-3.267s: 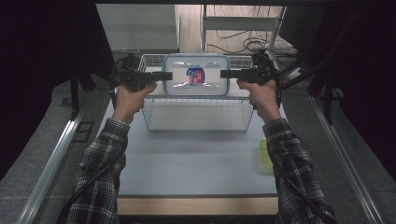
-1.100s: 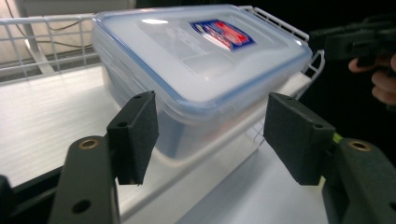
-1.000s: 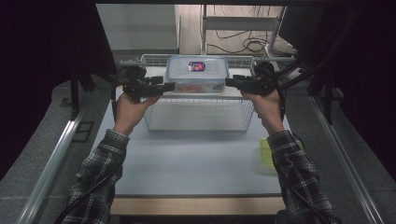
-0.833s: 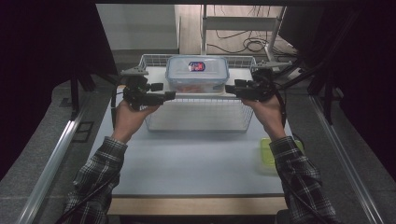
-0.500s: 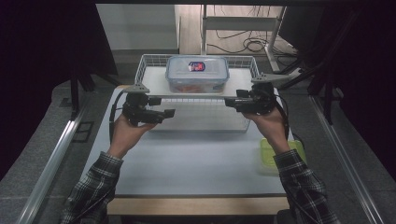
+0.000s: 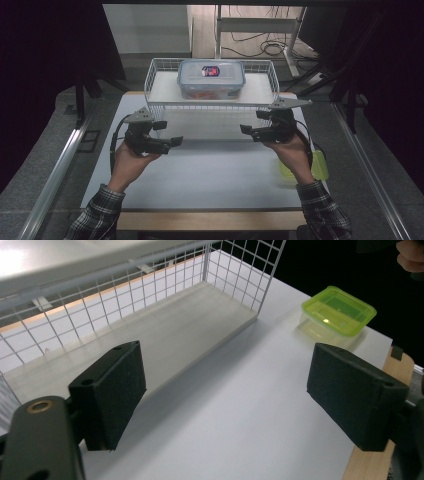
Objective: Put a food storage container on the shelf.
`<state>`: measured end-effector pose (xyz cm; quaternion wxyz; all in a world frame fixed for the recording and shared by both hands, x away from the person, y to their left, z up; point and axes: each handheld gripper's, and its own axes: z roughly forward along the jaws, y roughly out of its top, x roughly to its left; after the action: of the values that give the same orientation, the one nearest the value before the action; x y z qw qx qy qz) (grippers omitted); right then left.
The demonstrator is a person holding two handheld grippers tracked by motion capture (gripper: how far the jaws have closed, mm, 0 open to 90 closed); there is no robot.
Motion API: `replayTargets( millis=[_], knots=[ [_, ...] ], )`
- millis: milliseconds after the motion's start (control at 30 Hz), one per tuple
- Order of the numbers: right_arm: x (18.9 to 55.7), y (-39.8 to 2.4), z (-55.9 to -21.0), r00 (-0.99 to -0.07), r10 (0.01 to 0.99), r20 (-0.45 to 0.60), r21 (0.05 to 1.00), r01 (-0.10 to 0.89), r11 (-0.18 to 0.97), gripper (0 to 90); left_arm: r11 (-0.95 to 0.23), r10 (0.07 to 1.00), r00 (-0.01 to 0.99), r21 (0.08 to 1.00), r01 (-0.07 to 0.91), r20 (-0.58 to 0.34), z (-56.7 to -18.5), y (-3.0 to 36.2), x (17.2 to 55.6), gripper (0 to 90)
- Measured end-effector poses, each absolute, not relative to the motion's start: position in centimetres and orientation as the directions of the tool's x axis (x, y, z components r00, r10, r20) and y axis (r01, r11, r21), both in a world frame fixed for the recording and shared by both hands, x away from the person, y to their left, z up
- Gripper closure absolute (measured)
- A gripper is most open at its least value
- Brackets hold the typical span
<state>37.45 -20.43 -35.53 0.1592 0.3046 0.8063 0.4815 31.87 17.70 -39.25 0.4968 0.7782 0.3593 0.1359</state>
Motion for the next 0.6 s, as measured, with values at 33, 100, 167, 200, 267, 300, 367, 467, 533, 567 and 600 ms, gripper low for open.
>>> replayTargets(
  millis=[33,100,167,200,267,300,367,467,533,567,600],
  knots=[
    [37.0,-20.5,-36.1,-0.764,0.644,0.037,0.873,0.339,0.351,16.8,-0.253,0.696,0.706,0.873,0.417,-0.135,-39.9,17.7,31.4,13.0],
    [36.7,-20.5,-36.4,-0.763,0.646,0.035,0.874,0.337,0.35,15.9,-0.25,0.7,0.702,0.876,0.413,-0.132,-40.3,17.8,31.1,12.4],
    [36.3,-20.5,-37.1,-0.762,0.647,0.033,0.873,0.337,0.353,14.2,-0.236,0.698,0.701,0.878,0.417,-0.145,-40.9,17.9,30.6,11.3],
    [36.1,-20.5,-37.4,-0.761,0.648,0.032,0.873,0.337,0.353,12.8,-0.227,0.698,0.7,0.879,0.418,-0.153,-41.3,17.9,30.4,10.8],
    [35.7,-20.6,-38.0,-0.761,0.648,0.036,0.874,0.338,0.349,11.3,-0.215,0.699,0.696,0.88,0.423,-0.164,-41.9,17.9,30.0,10.3],
    [35.5,-20.7,-38.3,-0.761,0.648,0.042,0.875,0.341,0.344,10.4,-0.211,0.701,0.693,0.879,0.427,-0.168,-42.2,17.8,29.9,9.8],
    [35.2,-20.8,-38.9,-0.757,0.652,0.039,0.875,0.342,0.344,9.9,-0.231,0.7,0.697,0.875,0.427,-0.155,-42.7,17.7,29.6,9.2],
    [34.9,-20.9,-39.7,-0.746,0.666,0.028,0.873,0.343,0.347,8.4,-0.239,0.701,0.697,0.871,0.429,-0.151,-43.4,17.5,29.2,8.0],
    [34.7,-21.0,-40.2,-0.739,0.672,0.038,0.874,0.351,0.337,7.5,-0.242,0.694,0.703,0.871,0.428,-0.153,-44.0,17.5,29.0,7.0],
    [34.6,-21.0,-40.7,-0.733,0.679,0.035,0.871,0.356,0.339,6.4,-0.246,0.697,0.701,0.868,0.431,-0.151,-44.2,17.4,29.0,6.3],
    [34.6,-21.0,-40.7,-0.733,0.679,0.035,0.871,0.356,0.339,6.4,-0.255,0.699,0.7,0.864,0.433,-0.144,-44.5,17.4,28.9,6.3]
  ],
)
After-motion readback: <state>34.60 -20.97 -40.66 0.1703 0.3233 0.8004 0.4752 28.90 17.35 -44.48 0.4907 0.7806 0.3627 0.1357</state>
